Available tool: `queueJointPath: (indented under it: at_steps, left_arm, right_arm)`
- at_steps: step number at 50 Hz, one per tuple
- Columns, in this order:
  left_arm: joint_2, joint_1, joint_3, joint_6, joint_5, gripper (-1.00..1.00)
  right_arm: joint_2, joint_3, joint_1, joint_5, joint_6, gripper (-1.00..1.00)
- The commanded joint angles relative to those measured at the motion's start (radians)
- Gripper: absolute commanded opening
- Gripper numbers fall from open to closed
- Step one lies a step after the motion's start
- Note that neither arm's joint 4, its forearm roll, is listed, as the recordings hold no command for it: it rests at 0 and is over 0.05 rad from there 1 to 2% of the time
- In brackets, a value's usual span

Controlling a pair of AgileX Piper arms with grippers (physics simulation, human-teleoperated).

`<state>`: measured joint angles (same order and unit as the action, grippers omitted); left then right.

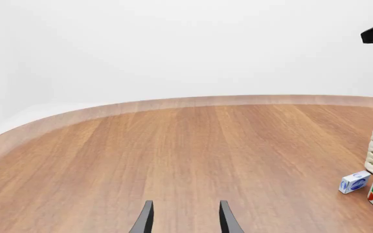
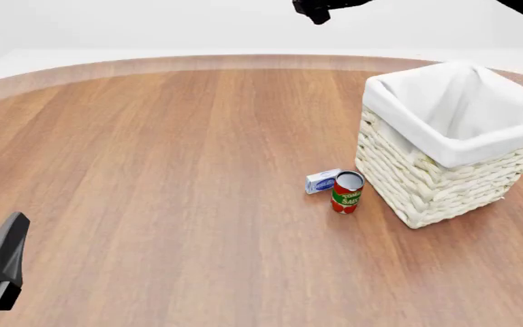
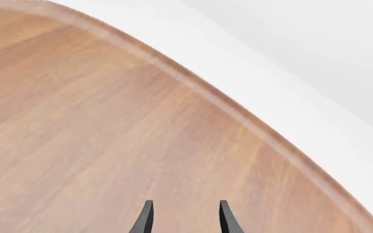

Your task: Pick up the alphabet soup and the cream cheese box, and put them in the basket.

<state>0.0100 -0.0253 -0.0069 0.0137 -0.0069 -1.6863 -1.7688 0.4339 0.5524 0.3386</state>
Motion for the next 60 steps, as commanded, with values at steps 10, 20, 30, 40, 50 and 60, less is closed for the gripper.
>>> queueJointPath:
  at_steps: [10,20,30,40,50,60]
  left_arm:
    - [-0.001,0.0,0.001,0.0,0.0,1.0]
    - [-0.001,0.0,0.001,0.0,0.0,1.0]
    - [-0.001,0.0,0.001,0.0,0.0,1.0]
    - [-0.001,0.0,0.001,0.0,0.0,1.0]
    - [-0.001,0.0,0.001,0.0,0.0,1.0]
    - [-0.001,0.0,0.001,0.0,0.0,1.0]
  right_arm:
    - [-0.163,-0.287,0.081,0.209,0.06,1.0]
    - [-0.255,-0.437,0.133,0.382,0.106,1.0]
    - [-0.399,-0.731,0.139,0.601,0.157,1.0]
    - [-0.457,-0.798,0.153,0.667,0.197,1.0]
    - [-0.453,-0.718,0.171,0.667,0.225,1.0]
    - [-0.467,-0.666,0.163,0.668,0.268,1.0]
